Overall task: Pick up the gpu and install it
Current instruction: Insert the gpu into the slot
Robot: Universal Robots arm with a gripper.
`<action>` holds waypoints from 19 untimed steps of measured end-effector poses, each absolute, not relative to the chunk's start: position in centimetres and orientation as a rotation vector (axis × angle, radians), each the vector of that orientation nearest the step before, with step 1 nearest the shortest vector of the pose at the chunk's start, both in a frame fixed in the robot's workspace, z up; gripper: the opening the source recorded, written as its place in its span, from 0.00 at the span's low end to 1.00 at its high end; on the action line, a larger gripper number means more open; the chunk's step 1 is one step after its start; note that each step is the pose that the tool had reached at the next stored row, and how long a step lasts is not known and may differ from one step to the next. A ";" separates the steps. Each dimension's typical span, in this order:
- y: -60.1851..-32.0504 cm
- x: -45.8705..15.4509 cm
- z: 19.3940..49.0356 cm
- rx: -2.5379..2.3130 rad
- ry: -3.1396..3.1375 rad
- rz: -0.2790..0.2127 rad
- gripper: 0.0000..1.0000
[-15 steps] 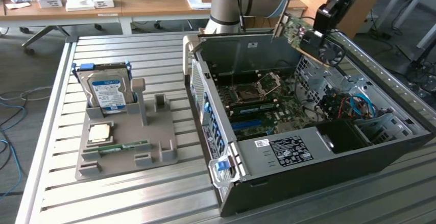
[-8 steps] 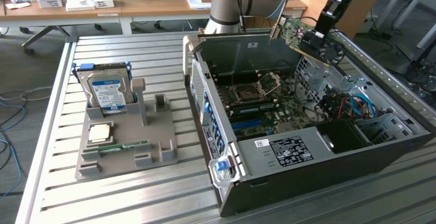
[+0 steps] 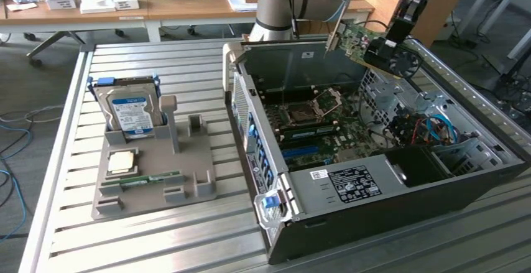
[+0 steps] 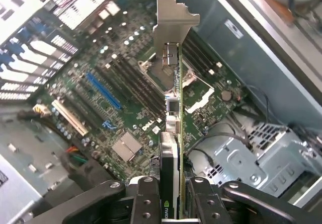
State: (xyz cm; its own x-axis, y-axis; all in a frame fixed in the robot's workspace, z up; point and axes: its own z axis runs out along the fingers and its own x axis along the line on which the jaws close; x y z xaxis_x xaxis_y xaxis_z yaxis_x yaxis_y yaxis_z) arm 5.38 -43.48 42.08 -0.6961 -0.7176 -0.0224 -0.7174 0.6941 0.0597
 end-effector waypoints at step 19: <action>-43.5 5.4 42.0 1.586 -2.697 -0.098 0.27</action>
